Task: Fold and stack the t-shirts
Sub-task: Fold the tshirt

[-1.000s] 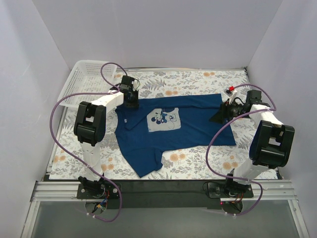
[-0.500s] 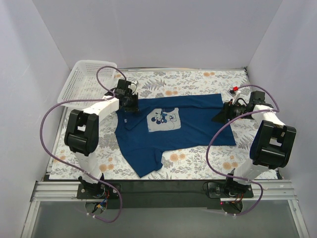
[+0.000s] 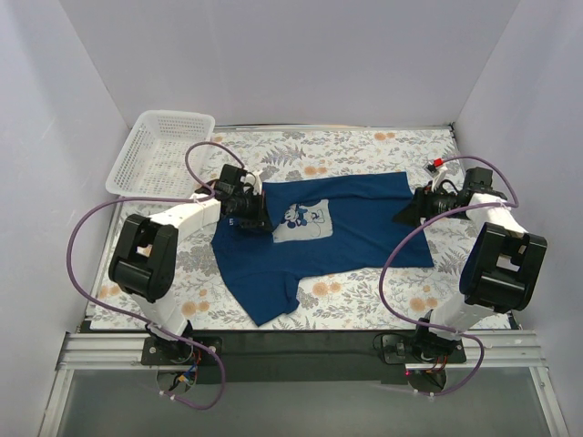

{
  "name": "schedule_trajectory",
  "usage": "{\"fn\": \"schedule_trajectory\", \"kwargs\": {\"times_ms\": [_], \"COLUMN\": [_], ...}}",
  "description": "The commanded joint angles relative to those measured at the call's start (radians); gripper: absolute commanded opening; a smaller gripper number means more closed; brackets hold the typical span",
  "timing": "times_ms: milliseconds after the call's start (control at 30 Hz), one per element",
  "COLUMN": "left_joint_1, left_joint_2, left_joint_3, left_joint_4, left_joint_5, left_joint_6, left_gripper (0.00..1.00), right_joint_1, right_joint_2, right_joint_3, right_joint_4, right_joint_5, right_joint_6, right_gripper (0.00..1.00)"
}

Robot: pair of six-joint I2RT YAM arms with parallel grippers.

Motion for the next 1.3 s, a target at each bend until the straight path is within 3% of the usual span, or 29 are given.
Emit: {"fn": "schedule_trajectory", "kwargs": {"times_ms": [0, 100, 133, 200, 233, 367, 400, 433, 533, 600, 733, 933, 1100, 1167, 1267], "left_joint_1": [-0.031, -0.032, -0.032, -0.032, -0.032, -0.032, -0.032, -0.029, -0.031, -0.031, -0.031, -0.023, -0.021, -0.021, -0.021], "left_joint_2": [-0.017, -0.061, -0.08, -0.108, -0.15, -0.287, -0.31, -0.333, -0.304, -0.279, -0.342, -0.6, -0.833, -0.936, -1.012], "left_joint_3": [-0.009, -0.02, -0.023, -0.003, 0.002, -0.029, -0.068, -0.092, -0.129, -0.141, -0.208, -0.337, -0.425, -0.445, -0.471], "left_joint_4": [-0.013, -0.029, -0.029, -0.056, -0.056, -0.055, -0.052, -0.053, -0.102, -0.114, -0.11, -0.047, -0.047, -0.042, -0.039], "left_joint_5": [0.092, 0.119, 0.113, 0.093, 0.078, -0.168, -0.326, -0.383, -0.543, -0.556, -0.597, -0.614, -0.657, -0.68, -0.695], "left_joint_6": [-0.016, -0.024, -0.033, -0.041, -0.047, -0.065, -0.071, -0.081, -0.113, -0.142, -0.248, -0.274, -0.271, -0.282, -0.288], "left_gripper": [0.09, 0.18, 0.28, 0.58, 0.65, 0.65, 0.66, 0.67, 0.67, 0.66, 0.67, 0.69, 0.7, 0.78, 0.82], "right_joint_1": [-0.011, -0.014, -0.014, -0.012, -0.014, -0.012, -0.014, -0.011, 0.018, 0.07, 0.358, 0.696, 0.839, 0.864, 0.887], "right_joint_2": [-0.034, -0.034, -0.029, -0.025, -0.022, -0.022, -0.022, -0.02, -0.012, -0.008, 0.009, 0.161, 0.317, 0.356, 0.394], "right_joint_3": [0.008, 0.006, 0.005, 0.006, 0.006, 0.003, 0.003, 0.002, 0.009, 0.025, 0.072, 0.187, 0.27, 0.292, 0.321], "right_joint_4": [-0.022, -0.021, -0.021, -0.021, -0.022, -0.024, -0.024, -0.024, -0.025, -0.035, -0.032, 0.161, 0.258, 0.294, 0.317], "right_joint_5": [-0.026, -0.022, -0.022, -0.023, -0.02, -0.013, -0.011, -0.011, 0.012, 0.041, 0.112, 0.145, 0.23, 0.251, 0.268], "right_joint_6": [-0.024, -0.026, -0.026, -0.026, -0.026, -0.03, -0.032, -0.033, -0.026, -0.015, 0.057, 0.412, 0.663, 0.697, 0.733], "right_gripper": [0.61, 0.62, 0.61, 0.61, 0.62, 0.62, 0.62, 0.62, 0.62, 0.61, 0.61, 0.62, 0.6, 0.59, 0.59]}}
